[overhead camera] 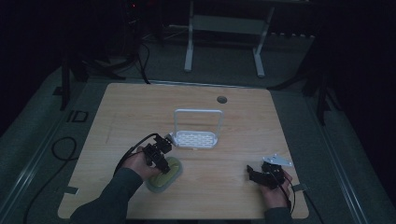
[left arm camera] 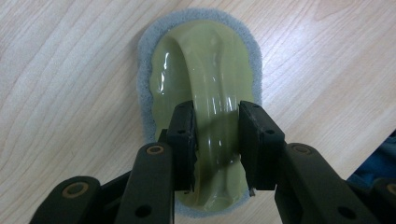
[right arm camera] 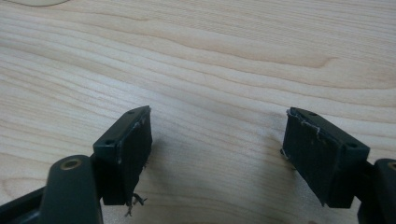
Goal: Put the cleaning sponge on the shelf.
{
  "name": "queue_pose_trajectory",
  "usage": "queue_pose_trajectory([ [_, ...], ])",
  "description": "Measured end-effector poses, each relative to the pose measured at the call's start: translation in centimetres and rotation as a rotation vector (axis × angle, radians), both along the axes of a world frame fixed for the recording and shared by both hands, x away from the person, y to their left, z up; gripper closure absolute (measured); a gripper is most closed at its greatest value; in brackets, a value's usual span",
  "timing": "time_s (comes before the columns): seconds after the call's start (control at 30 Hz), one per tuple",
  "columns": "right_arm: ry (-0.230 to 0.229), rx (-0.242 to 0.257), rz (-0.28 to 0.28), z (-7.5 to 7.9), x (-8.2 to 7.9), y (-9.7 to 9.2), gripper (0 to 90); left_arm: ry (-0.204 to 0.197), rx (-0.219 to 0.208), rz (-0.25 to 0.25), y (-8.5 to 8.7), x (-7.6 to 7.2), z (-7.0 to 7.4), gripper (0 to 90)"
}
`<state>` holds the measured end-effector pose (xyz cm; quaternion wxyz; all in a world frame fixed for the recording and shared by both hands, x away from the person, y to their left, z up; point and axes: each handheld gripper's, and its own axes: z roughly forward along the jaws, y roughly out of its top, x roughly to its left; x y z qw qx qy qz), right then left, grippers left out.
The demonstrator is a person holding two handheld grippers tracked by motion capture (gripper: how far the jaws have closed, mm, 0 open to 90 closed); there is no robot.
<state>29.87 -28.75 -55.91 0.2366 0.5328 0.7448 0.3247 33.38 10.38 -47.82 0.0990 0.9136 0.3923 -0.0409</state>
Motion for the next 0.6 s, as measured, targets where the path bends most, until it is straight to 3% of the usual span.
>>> queue_pose_trajectory([
  [0.23, -0.001, 0.0, 0.001, 0.0, 0.0, 0.0, 23.4, -0.015, 0.024, -0.021, -0.1, 0.1, 0.2, 71.4],
  [0.37, 0.0, 0.0, 0.0, 0.0, 0.0, 0.0, 23.4, -0.029, 0.023, -0.026, 0.0, 0.1, 0.4, 71.5],
  [0.4, 0.0, 0.0, 0.001, 0.0, 0.0, 0.0, 23.5, -0.053, 0.015, -0.029, 0.1, 0.2, 0.8, 71.5],
  [0.6, -0.001, -0.001, 0.002, 0.0, 0.0, 0.0, 23.5, -0.069, 0.008, -0.039, 0.1, 0.5, 1.5, 71.6],
])
